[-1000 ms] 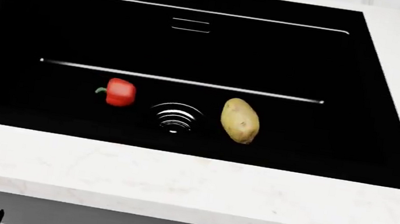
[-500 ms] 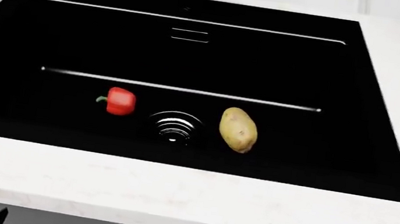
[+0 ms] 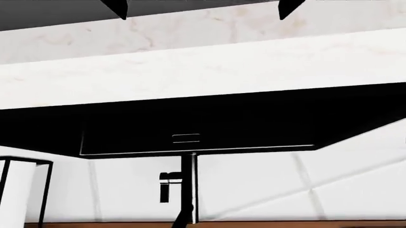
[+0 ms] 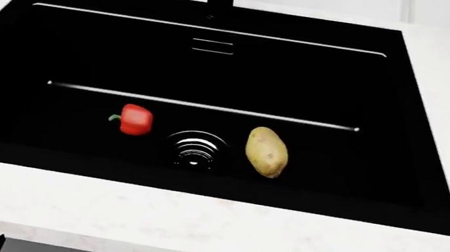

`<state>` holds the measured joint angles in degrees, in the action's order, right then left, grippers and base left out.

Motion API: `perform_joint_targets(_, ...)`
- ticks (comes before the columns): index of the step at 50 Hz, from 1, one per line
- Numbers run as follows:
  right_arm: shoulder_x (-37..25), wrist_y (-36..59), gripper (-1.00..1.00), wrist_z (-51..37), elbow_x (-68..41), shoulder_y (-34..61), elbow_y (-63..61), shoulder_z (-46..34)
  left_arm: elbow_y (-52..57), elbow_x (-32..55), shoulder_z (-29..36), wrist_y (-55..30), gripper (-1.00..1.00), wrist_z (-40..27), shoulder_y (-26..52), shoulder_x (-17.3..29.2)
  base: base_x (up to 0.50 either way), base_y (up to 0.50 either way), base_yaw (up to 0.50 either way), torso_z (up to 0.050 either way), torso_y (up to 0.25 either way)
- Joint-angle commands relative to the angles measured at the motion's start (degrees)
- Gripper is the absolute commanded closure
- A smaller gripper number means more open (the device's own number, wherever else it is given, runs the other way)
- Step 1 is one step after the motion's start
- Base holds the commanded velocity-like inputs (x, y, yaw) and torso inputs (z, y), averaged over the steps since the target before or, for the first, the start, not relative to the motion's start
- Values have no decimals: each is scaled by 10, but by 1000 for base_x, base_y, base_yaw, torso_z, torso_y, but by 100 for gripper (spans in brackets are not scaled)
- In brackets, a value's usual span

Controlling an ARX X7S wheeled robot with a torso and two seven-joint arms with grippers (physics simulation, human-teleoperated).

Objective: Pick the vegetables from the sink and place them on the cutting board.

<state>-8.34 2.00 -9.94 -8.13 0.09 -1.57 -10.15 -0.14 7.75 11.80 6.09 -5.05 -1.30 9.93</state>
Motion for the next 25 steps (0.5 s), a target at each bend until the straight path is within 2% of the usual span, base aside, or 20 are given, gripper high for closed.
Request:
perform_joint_targets(1, -3, -10, -100, -1, 2, -1, 3, -3, -3, 23, -11, -4, -100, -12, 9, -8, 0, 0, 0, 50, 0)
perform_joint_targets(7, -7, 4, -100, -9, 6, -7, -17, -8, 5, 45, -18, -54, -100, -28, 22, -14, 0, 0, 0, 4, 0)
perform_joint_targets(8, -10, 20, -100, -17, 8, -16, -50, -7, 46, 53, -17, -104, -100, -36, 16, -5, 0, 0, 0, 0, 0)
perform_joint_targets(9, -17, 43, -100, -20, 11, -21, -89, -9, 65, 56, -21, -121, -100, -43, 15, -3, 0, 0, 0, 0, 0)
perform_joint_targets(10, -18, 60, -100, -20, -6, -23, -120, 0, 118, 79, -31, -156, -100, -47, 7, 11, 0, 0, 0, 0, 0)
perform_joint_targets(11, -30, 103, -100, -27, 4, -16, -163, -4, 155, 64, -21, -208, -100, -64, 22, 20, 0, 0, 0, 0, 0)
perform_joint_targets(17, -57, 253, -100, -39, -49, 38, -275, 39, 265, 90, -12, -361, -100, -80, 77, 44, 0, 0, 0, 0, 0)
perform_joint_targets(21, -73, 331, -100, -45, -63, 70, -339, 43, 318, 124, -33, -427, -100, -91, 97, 50, 0, 0, 0, 0, 0)
perform_joint_targets(25, -85, 379, -100, -48, -73, 96, -373, 49, 347, 139, -34, -458, -100, -95, 108, 54, 0, 0, 0, 0, 0)
